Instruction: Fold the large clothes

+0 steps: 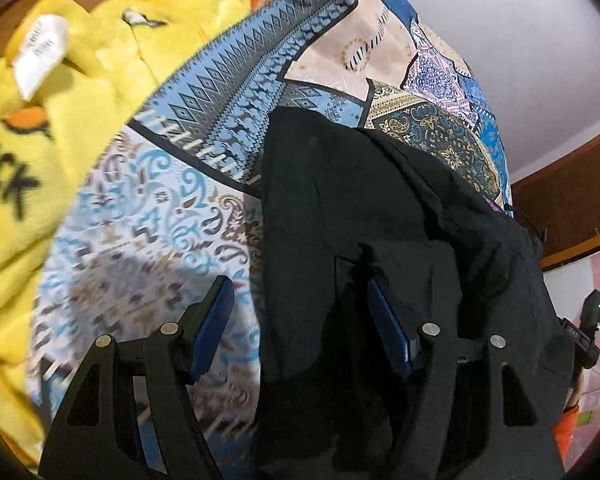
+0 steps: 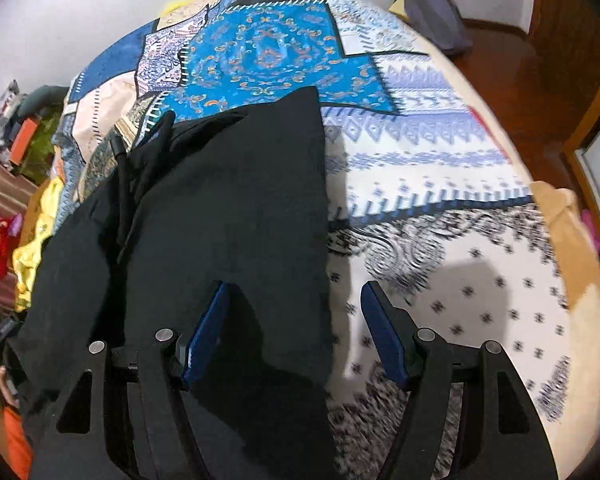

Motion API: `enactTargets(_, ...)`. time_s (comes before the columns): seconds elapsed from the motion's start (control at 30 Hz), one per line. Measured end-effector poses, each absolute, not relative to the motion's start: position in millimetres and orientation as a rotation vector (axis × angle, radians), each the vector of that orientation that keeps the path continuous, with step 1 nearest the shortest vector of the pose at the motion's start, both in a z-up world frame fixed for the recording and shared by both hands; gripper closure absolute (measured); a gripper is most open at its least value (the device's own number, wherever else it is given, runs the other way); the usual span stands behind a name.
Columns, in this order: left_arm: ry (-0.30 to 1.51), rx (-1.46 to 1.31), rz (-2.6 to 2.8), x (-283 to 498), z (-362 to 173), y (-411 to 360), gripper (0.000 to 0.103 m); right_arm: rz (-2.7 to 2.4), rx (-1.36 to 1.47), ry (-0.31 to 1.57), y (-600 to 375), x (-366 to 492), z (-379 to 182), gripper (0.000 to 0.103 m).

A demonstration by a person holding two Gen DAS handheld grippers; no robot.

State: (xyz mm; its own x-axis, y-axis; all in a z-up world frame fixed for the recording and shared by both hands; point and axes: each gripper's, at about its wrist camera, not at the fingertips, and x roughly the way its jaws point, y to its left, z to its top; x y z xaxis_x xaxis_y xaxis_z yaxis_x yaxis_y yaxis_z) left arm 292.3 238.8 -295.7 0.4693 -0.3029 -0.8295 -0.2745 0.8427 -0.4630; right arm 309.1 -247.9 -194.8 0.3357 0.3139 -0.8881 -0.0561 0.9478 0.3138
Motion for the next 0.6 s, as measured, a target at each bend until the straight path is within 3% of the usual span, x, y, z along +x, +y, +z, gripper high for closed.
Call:
enactTargets(0.23, 1.052, -0.681, -0.068, 301, -304, 242, 0.035, 0.356, 0.466, 1.272, -252, 334, -219, 0.037)
enactTargets(0.3, 1.056, -0.713, -0.116, 306, -306, 241, 0.045, 0.350, 0.474, 1.261, -248, 336, -218, 0.038)
enactTargets(0.37, 1.060, -0.774, -0.139, 309, -311, 244, 0.046, 0.361, 0.437, 1.274, -240, 337, -215, 0.046)
enactTargets(0.47, 1.058, -0.875, -0.170, 307, -317, 249, 0.062, 0.366, 0.385, 1.270, -232, 333, -207, 0.060)
enactTargets(0.53, 1.069, -0.953, -0.176, 303, -322, 254, 0.083, 0.358, 0.358, 1.249, -232, 326, -200, 0.070)
enactTargets(0.6, 1.067, -0.980, -0.169, 300, -320, 256, 0.088, 0.357, 0.364, 1.231, -237, 324, -194, 0.080)
